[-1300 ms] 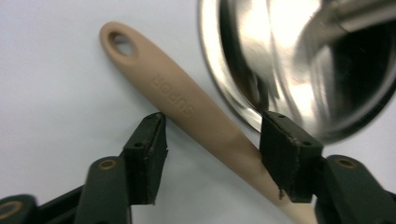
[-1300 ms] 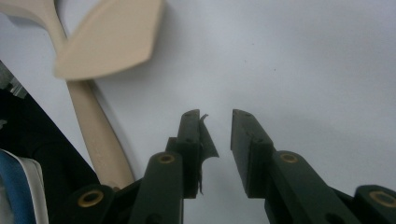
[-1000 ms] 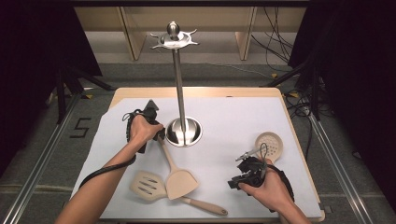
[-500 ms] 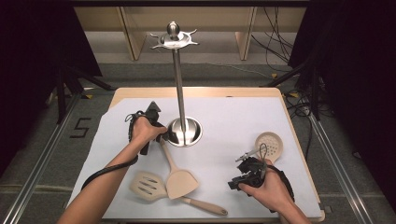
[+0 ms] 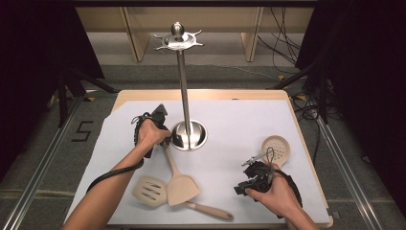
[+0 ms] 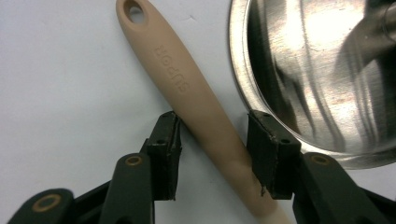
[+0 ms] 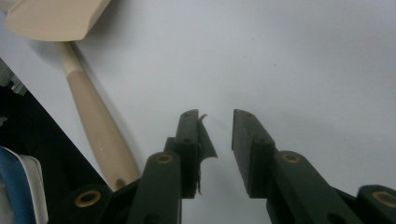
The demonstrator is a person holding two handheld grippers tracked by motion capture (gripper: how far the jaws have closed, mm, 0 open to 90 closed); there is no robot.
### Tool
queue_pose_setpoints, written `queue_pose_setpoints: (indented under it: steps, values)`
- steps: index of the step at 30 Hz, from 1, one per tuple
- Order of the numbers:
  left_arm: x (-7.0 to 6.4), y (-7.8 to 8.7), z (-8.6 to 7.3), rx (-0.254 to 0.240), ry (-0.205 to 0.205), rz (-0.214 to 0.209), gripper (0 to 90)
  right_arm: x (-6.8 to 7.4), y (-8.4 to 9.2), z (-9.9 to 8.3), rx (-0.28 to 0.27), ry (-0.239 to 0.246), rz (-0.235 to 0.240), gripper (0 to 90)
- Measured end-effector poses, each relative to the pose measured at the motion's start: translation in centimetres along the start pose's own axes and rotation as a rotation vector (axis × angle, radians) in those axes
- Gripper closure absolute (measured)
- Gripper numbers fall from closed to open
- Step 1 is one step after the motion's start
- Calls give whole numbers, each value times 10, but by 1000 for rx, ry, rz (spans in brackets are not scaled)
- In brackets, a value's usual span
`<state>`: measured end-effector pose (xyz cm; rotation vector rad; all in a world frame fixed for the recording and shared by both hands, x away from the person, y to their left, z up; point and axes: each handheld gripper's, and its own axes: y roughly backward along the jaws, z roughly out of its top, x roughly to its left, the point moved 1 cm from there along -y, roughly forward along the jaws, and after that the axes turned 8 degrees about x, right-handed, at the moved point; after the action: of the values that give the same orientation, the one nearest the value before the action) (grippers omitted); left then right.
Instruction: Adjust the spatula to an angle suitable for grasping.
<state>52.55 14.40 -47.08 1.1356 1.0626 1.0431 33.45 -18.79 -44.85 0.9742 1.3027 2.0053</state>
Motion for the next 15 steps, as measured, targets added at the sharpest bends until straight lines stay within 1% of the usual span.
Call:
queue_pose_setpoints:
  steps: [1,2,3,4,5,6,7,9,10,11,13,15]
  values:
    - [2,0,1,5,0,-10,556,0,0,0,0,0,0,728]
    - [4,1,2,-2,17,-27,561,0,0,0,-1,0,0,728]
    - [6,1,3,-11,22,-35,570,0,0,0,-1,0,2,728]
    - [8,2,5,-25,29,-70,578,0,0,0,-4,-2,1,728]
    - [9,2,6,-26,37,-89,590,0,0,1,-6,0,1,728]
    - [8,2,7,-39,56,-107,598,0,-1,1,-10,-2,4,728]
    - [8,3,8,-44,48,-113,607,0,0,1,-10,-4,6,728]
    - [8,3,10,-42,47,-127,619,-1,-1,1,-14,0,3,728]
    - [8,3,11,-52,48,-144,624,-1,-1,1,-14,0,3,728]
    - [8,4,11,-53,46,-146,632,-2,0,1,-8,0,-3,728]
    - [7,6,12,-90,60,-179,645,-1,0,0,-7,-5,4,727]
    - [7,12,12,-103,49,-213,657,-1,0,0,-6,-9,6,726]
